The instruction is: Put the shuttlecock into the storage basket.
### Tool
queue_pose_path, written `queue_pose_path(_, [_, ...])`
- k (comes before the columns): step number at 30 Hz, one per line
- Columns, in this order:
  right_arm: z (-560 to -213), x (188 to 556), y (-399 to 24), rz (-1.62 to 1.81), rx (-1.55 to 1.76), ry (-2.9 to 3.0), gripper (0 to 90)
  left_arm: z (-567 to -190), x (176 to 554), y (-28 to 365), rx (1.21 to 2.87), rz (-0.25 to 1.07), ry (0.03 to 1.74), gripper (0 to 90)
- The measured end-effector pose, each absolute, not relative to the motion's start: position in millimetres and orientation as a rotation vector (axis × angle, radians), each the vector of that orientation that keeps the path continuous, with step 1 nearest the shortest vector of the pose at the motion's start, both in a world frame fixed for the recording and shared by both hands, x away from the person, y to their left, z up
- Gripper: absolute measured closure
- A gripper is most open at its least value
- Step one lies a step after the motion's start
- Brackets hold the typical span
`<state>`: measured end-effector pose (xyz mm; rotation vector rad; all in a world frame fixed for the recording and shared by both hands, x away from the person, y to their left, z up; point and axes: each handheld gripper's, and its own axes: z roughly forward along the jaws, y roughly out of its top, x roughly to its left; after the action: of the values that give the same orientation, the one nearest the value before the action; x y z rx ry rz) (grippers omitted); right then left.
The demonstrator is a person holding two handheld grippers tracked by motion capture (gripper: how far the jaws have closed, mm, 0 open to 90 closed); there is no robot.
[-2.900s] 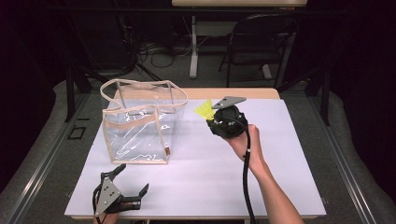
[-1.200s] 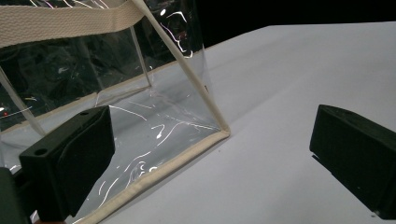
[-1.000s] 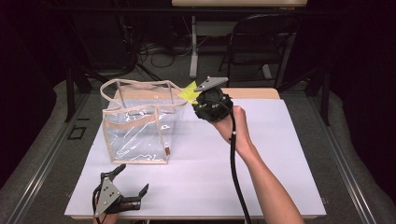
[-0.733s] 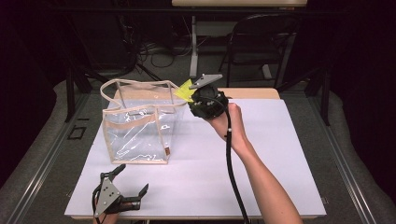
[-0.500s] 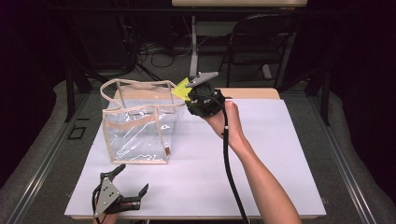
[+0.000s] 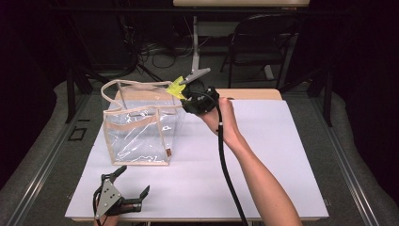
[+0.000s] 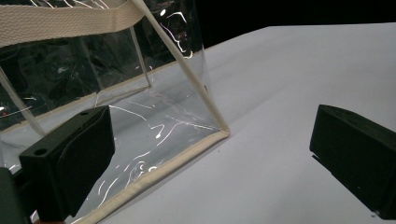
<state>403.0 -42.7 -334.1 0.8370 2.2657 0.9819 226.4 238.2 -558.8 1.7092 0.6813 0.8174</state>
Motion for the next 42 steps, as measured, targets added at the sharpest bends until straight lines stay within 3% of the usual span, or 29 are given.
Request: queue_pose_path(42, [-341.5, 429.9, -9.3, 0.953, 0.813, 2.314, 64.3, -558.6, 225.0, 239.2, 1.714, 0.818, 0.675, 0.1])
